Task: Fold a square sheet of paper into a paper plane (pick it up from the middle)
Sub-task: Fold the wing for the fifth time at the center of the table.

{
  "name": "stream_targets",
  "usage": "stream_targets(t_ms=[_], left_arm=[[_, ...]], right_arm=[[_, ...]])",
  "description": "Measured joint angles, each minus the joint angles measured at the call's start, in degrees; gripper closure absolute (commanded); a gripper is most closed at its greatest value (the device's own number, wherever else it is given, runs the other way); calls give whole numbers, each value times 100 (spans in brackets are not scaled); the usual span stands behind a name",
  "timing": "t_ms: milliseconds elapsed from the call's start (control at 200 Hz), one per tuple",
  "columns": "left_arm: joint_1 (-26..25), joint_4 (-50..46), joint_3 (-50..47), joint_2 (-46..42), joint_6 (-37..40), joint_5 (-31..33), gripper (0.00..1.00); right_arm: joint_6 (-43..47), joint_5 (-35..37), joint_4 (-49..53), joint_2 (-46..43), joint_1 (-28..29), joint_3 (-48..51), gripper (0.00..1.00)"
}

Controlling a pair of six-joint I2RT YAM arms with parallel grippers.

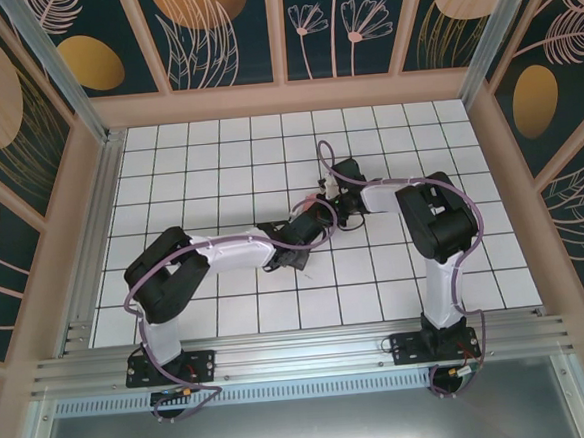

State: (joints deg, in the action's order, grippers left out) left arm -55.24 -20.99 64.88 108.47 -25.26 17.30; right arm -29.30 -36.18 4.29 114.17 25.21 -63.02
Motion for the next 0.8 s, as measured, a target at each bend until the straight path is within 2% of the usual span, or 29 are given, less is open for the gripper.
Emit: stream_targets(t_ms=[180, 340, 415, 570, 651, 801], left_arm=[[-212, -341, 275, 229, 17, 472, 91], [-254, -461, 343, 280, -28, 627, 78], [-243, -479, 354, 260, -61, 608, 68], [-122, -245, 219, -177, -254, 133, 56], [144, 188, -72, -664, -404, -278, 57], [863, 1462, -826, -1346, -933, -1331, 75]], right_arm=[[-15, -44, -31, 13, -7, 0, 97], [-44, -138, -85, 44, -26, 0, 97], [-66, -157, -90, 55, -37, 0, 97], [-85, -210, -120, 76, -48, 0, 97], [-92, -249, -136, 90, -57, 0, 97], [-105, -315, -149, 114, -76, -9, 97]])
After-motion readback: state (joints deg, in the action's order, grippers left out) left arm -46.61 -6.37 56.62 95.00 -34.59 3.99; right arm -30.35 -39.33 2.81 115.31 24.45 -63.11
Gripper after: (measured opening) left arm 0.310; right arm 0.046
